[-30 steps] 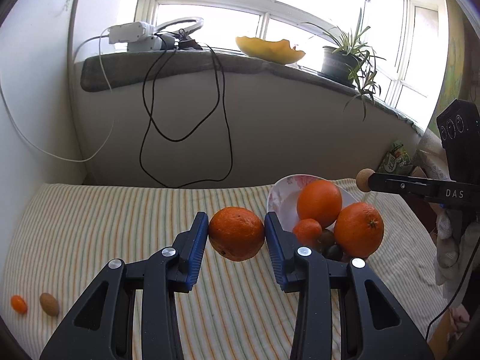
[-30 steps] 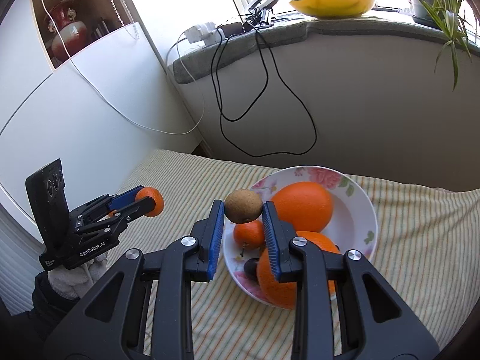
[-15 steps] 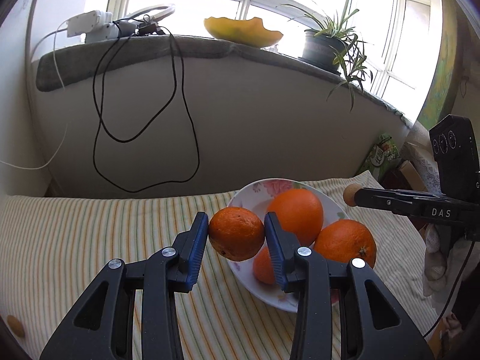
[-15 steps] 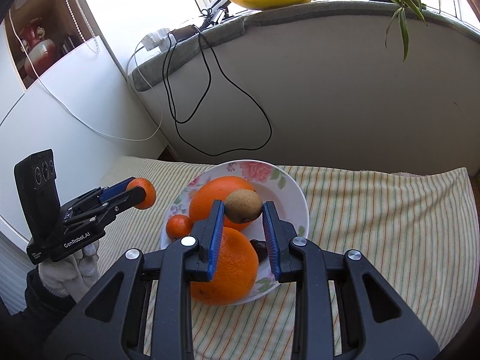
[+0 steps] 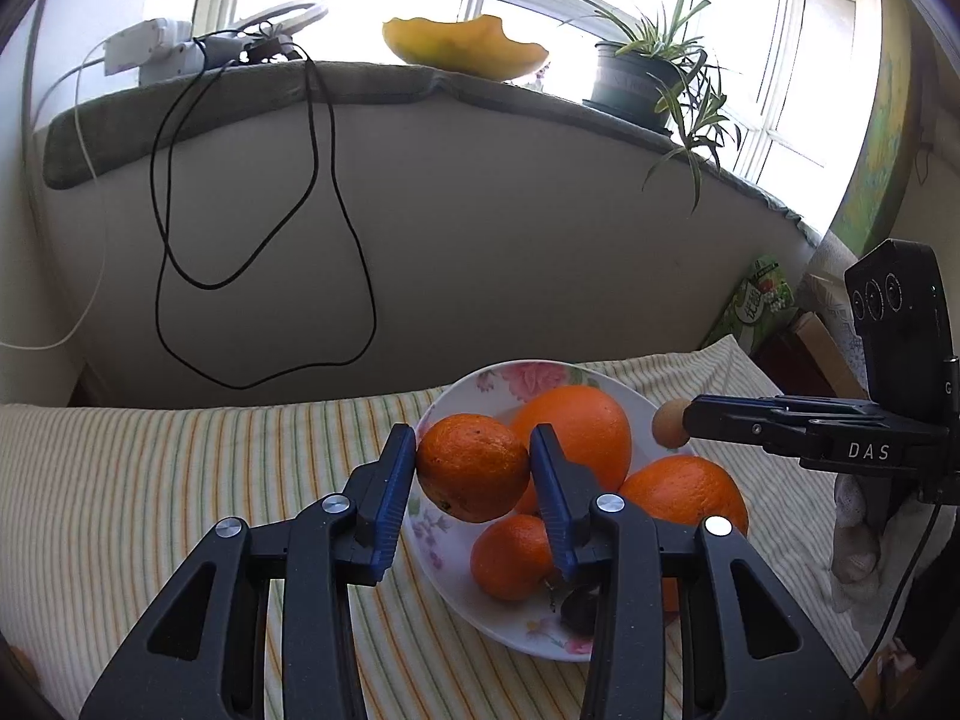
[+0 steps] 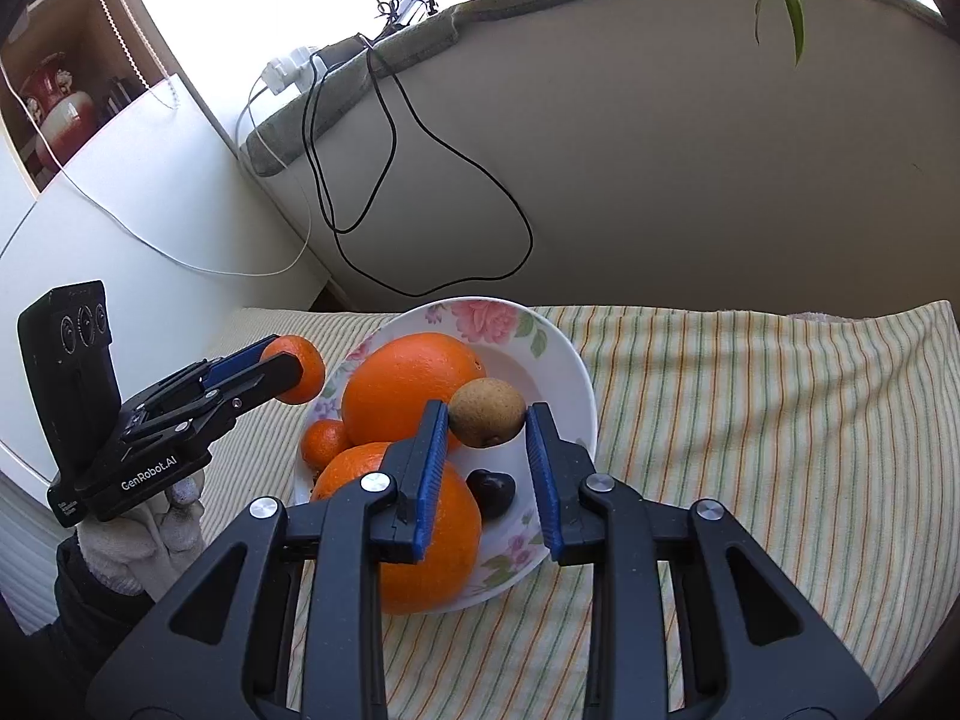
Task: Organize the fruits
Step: 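Open both grippers to release orange and kiwi onto the plate, then move the left tool to the last tangerine while the right tool moves to the last kiwi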
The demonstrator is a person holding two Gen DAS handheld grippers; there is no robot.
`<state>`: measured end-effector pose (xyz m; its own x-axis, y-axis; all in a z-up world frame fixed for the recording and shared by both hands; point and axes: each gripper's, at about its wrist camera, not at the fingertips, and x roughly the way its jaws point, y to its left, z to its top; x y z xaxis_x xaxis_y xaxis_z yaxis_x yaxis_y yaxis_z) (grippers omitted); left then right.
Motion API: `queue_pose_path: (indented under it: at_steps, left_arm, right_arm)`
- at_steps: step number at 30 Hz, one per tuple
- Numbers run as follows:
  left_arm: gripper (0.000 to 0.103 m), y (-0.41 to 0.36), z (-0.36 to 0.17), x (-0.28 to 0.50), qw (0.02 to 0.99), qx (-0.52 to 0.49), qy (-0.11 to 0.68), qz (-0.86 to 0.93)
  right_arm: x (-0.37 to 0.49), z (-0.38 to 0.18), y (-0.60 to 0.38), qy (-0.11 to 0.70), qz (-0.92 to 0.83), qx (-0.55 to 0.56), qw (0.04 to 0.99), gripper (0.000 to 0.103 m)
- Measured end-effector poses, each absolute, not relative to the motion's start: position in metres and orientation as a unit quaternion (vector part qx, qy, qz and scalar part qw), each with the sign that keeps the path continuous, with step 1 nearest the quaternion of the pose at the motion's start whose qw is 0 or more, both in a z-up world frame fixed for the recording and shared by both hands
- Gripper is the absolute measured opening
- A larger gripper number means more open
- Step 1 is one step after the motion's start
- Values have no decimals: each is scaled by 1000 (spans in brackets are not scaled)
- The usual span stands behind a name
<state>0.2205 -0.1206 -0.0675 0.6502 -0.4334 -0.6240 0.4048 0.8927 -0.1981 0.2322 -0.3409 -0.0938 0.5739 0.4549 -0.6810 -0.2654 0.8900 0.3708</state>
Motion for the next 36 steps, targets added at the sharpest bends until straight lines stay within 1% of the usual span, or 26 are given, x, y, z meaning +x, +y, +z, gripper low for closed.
queue_pose_path:
  at_steps: [1,2,3,4,5,6,8,10,12,24,25,26,27,32,36]
  left_arm:
    - [42,-122,-68,220,908,-18,349,-232]
    - [49,-122,-67,220,909,-18,347,-230]
    - [51,-121,-67,219,911,-19,343,-227]
    - [52,-121,-66,219,911,-22,342,-227]
    - [52,-120,-65,220,911,-24,342,-228]
    - [52,-119,-64,219,912,-23,340,-226]
    - [52,-118,-62,218,913,-21,339,-226]
    - [52,-115,-60,215,914,-21,336,-224]
    - [52,-112,-58,212,915,-23,334,-225]
    - [52,-92,-40,183,925,-20,314,-212]
    - [54,-90,-38,180,926,-19,312,-210]
    - [58,-88,-36,176,927,-17,310,-209]
    - [59,-87,-35,173,929,-14,307,-208]
    - [60,-77,-25,158,935,-6,294,-199]
    - [62,-65,-19,147,940,-10,286,-189]
  right_arm:
    - [233,-94,-341,413,204,115,880,28]
    - [232,-93,-342,413,204,116,880,29]
    - [232,-93,-342,412,204,117,880,34]
    - [232,-93,-343,411,203,118,881,38]
    - [231,-92,-343,409,201,118,882,47]
    - [231,-91,-342,407,201,117,883,53]
    - [229,-89,-342,405,200,117,884,54]
    - [228,-88,-342,404,198,114,886,57]
    - [225,-86,-341,400,194,110,889,67]
    - [207,-67,-325,382,191,85,900,73]
    - [205,-66,-323,380,192,82,901,73]
    - [203,-64,-321,378,193,80,902,74]
    - [201,-61,-318,376,194,76,903,74]
    - [191,-51,-305,364,197,61,908,80]
    - [186,-46,-292,360,205,52,909,82]
